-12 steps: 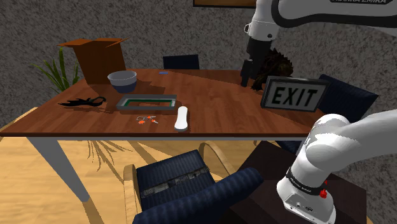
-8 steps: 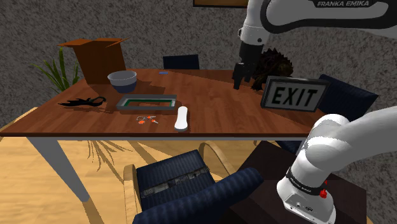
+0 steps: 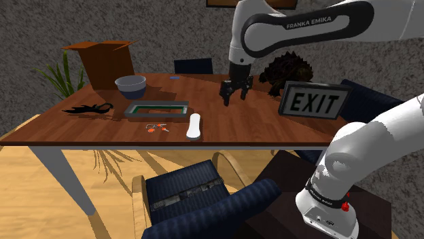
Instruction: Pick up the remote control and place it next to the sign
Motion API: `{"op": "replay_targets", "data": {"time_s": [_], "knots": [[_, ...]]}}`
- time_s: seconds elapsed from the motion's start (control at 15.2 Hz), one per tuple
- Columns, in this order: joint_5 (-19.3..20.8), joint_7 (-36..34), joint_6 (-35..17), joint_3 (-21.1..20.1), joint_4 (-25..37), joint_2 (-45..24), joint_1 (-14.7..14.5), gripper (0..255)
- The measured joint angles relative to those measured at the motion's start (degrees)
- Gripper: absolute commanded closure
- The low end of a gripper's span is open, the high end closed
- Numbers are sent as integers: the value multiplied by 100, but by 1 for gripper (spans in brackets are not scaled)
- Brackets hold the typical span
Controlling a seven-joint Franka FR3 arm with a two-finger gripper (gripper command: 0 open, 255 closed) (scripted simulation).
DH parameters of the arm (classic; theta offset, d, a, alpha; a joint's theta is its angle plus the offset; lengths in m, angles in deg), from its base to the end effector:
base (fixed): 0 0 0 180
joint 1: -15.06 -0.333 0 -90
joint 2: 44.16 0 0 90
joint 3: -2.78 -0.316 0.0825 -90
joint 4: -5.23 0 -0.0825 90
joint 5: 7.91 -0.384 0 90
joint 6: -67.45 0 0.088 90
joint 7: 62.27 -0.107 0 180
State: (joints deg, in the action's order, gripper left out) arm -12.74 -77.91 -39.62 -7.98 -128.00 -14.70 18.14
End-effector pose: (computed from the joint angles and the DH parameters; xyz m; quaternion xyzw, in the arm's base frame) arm 0.3994 0.0691 0.5315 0.9955 -0.0914 0.0260 0.0004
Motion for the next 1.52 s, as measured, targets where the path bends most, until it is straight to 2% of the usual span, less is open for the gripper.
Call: {"op": "replay_targets", "data": {"time_s": [0.33, 0.66, 1.25, 1.52], "knots": [[41, -963, -609, -342, 392, -1064, 181, 0], [266, -2018, -1107, -612, 993, -2242, 302, 0], [830, -3616, -1556, -534, 2447, -4329, 286, 0], [905, -3821, -1684, -493, 2593, -4625, 238, 0]]}}
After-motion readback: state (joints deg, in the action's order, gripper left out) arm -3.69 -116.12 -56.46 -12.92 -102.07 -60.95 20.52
